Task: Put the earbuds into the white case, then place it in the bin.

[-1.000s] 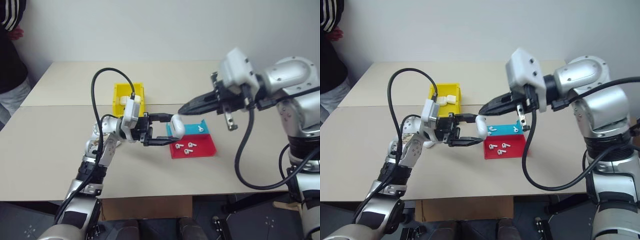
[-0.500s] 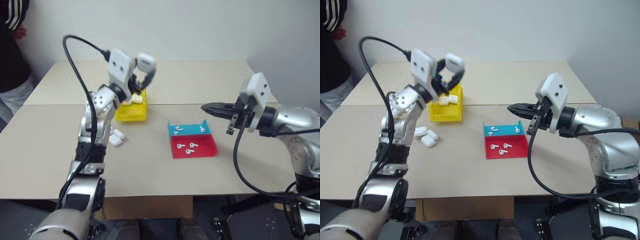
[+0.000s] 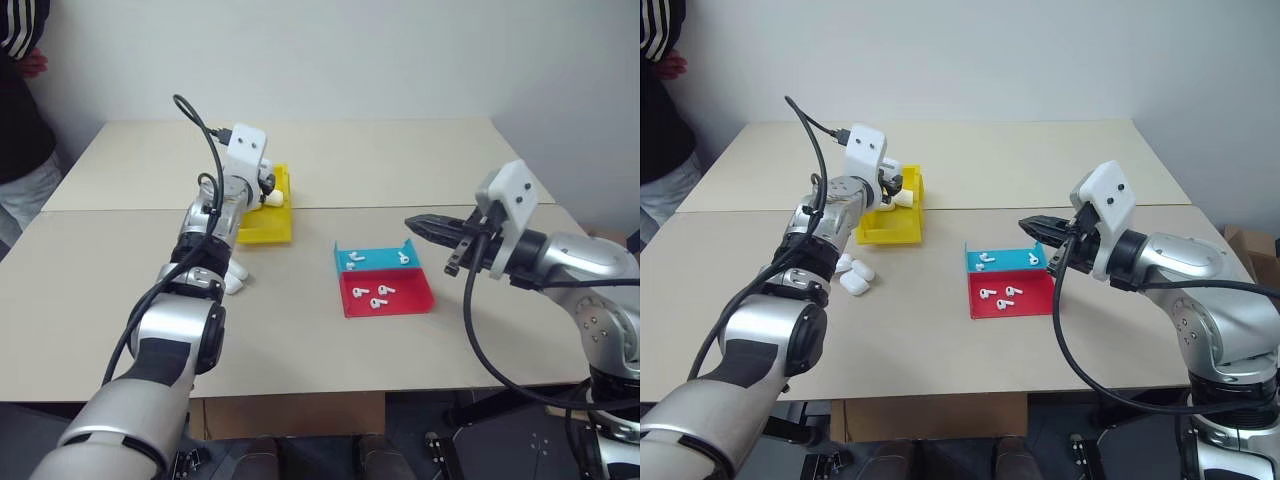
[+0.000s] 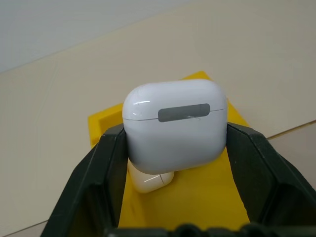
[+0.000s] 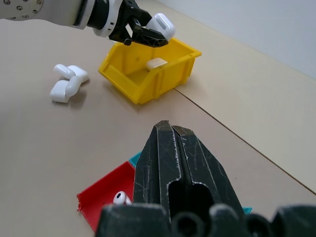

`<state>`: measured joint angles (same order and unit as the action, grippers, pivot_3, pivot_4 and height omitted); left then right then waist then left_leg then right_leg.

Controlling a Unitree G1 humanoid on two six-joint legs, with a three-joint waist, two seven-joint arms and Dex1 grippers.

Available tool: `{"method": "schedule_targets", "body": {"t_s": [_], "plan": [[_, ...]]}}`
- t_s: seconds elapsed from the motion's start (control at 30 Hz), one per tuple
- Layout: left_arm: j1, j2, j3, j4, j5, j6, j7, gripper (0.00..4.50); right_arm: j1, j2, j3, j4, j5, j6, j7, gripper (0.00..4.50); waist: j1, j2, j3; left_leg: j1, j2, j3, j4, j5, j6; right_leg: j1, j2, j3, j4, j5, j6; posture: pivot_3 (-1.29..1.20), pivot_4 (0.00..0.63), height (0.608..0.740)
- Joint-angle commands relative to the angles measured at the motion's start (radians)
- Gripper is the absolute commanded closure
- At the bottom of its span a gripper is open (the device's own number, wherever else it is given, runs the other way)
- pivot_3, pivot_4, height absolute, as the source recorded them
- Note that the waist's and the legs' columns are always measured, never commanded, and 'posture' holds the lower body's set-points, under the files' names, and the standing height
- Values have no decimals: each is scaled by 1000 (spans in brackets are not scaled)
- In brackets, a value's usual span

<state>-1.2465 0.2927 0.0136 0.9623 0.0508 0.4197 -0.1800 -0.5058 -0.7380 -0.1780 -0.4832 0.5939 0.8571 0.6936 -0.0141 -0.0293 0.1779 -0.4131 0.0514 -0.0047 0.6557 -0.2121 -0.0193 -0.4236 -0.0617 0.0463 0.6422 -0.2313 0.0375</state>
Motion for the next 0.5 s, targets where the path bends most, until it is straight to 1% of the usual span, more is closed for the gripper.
{"method": "schedule_targets", "body": {"t_s": [0.03,0.07,0.13,0.17,0.2,0.3,0.37,0.43,0.5], "plan": [[-45,12,-7,25,13,5,-10,1404,3,-15,-34,-34,14,-3,-19,4500,0,0,0,0,0,0,0,0,0,0,0,0,0,0,0,0,150,740],[-47,12,-9,34,17,1,-4,1039,3,-15,-31,-32,16,-4,-22,4500,-1,0,0,0,0,0,0,0,0,0,0,0,0,0,0,0,150,740],[-51,14,-16,48,20,3,-17,537,2,-15,-24,-29,17,-8,-27,4500,-1,0,0,0,0,0,0,0,0,0,0,0,1,0,0,0,150,740],[-51,13,-21,50,21,7,-28,170,2,-16,-19,-28,15,-12,-27,4500,-1,0,0,0,0,0,0,0,0,0,0,0,1,0,0,0,150,740],[-52,13,-24,53,23,10,-35,50,2,-17,-15,-27,13,-15,-27,4500,-1,0,0,0,0,0,0,0,0,0,0,0,1,0,0,0,150,740],[-33,10,-37,33,47,-48,-1,50,1,-20,-8,-24,11,-21,-23,4500,-1,0,0,0,0,0,0,0,0,0,0,0,1,0,0,0,150,740],[-11,12,-20,-3,29,-100,-14,50,2,-22,-7,-23,11,-24,-20,4500,0,0,0,0,0,0,0,0,0,0,0,0,1,0,0,0,150,740],[4,16,50,-45,-62,-110,-94,50,1,-25,-4,-21,6,-32,-15,4500,-1,0,0,0,0,0,0,0,0,0,0,0,1,0,0,0,150,740],[30,22,93,-114,-118,-114,-145,50,5,-37,2,-21,-5,-52,2,4500,-1,0,0,0,0,0,0,0,0,0,0,0,1,0,0,0,150,740]]}}
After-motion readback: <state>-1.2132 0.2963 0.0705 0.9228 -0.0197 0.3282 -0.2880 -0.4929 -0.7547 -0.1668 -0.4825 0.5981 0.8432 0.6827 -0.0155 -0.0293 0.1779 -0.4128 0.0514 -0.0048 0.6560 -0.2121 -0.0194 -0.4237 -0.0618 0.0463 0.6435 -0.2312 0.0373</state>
